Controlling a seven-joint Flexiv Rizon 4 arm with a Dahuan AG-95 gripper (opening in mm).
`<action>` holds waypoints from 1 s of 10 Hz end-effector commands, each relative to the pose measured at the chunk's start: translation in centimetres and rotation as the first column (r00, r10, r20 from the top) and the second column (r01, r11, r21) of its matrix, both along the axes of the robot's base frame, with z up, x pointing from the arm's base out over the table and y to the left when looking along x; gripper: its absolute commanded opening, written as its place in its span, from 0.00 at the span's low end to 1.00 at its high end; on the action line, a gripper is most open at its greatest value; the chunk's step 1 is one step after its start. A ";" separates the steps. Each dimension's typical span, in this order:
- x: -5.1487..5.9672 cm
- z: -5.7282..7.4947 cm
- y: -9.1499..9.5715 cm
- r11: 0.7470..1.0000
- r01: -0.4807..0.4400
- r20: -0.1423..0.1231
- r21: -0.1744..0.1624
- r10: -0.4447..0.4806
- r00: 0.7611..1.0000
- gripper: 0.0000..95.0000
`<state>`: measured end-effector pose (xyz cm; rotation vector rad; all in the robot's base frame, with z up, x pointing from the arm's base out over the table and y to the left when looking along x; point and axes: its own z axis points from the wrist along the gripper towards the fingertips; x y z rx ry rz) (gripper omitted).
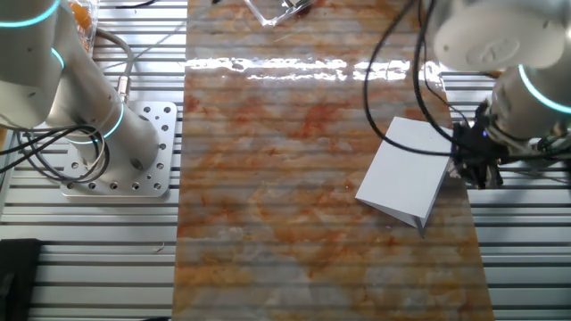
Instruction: Unfold a piece of paper
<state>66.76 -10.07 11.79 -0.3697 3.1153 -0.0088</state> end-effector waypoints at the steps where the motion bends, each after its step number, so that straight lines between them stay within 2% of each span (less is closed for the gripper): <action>1: 0.4 -1.1 -0.2 1.000 -0.026 0.017 0.004 0.026 1.000 0.00; 3: 1.3 -2.3 -0.2 0.998 -0.060 0.015 0.003 0.060 0.998 0.00; 4: 1.4 -2.9 -0.3 0.997 -0.078 0.005 0.010 0.078 0.997 0.00; 5: 1.4 -3.7 -0.4 0.994 -0.101 -0.008 0.032 0.101 0.995 0.00; 7: 1.4 -4.2 -0.5 0.994 -0.102 -0.017 0.043 0.103 0.995 0.00; 8: 1.5 -4.8 -0.5 0.993 -0.108 -0.021 0.050 0.109 0.994 0.00; 9: 1.6 -5.3 -0.5 0.991 -0.119 -0.027 0.067 0.121 0.992 0.00; 10: 1.6 -5.7 -0.3 0.987 -0.127 -0.046 0.096 0.131 0.990 0.00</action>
